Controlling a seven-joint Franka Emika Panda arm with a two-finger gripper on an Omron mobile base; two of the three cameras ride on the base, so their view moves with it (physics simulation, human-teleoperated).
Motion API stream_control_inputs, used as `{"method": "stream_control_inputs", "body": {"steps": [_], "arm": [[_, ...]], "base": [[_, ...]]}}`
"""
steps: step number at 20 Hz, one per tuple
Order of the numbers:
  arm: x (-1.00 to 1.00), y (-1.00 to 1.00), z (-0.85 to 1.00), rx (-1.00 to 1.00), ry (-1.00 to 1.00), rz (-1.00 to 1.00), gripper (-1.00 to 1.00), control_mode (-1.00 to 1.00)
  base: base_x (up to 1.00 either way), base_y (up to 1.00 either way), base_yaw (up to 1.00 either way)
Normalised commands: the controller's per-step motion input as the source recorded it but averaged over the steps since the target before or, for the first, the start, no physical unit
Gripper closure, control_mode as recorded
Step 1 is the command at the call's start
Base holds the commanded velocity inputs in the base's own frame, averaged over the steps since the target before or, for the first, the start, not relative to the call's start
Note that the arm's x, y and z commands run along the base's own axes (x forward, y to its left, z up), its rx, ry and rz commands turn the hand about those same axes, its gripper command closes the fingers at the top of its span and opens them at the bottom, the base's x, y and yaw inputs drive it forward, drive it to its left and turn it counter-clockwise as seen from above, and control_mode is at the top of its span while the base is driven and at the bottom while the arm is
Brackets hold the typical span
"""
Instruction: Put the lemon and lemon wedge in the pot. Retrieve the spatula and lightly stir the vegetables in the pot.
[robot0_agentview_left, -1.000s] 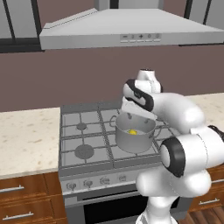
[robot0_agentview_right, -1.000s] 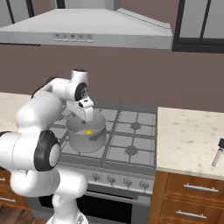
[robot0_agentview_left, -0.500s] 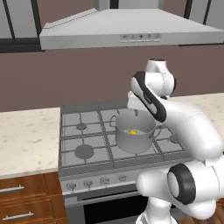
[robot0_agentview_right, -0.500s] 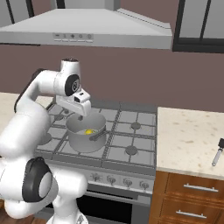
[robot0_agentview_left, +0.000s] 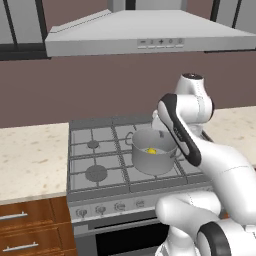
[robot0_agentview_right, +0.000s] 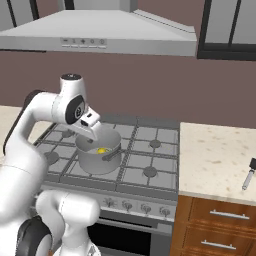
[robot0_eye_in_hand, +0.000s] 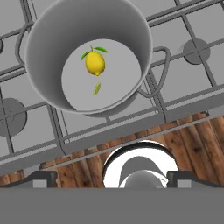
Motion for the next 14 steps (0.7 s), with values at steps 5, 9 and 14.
{"method": "stream_control_inputs", "body": {"steps": [5, 9, 14], "arm": [[0.0, 0.0, 0.0, 0.0, 0.0, 0.0, -1.0, -1.0], [0.0, -0.15, 0.0, 0.05, 0.0, 0.0, -1.0, 1.0], [0.0, 0.0, 0.0, 0.0, 0.0, 0.0, -1.0, 1.0]], "base": [[0.0, 0.0, 0.0], [0.0, -0.14, 0.0], [0.0, -0.69, 0.0]]}}
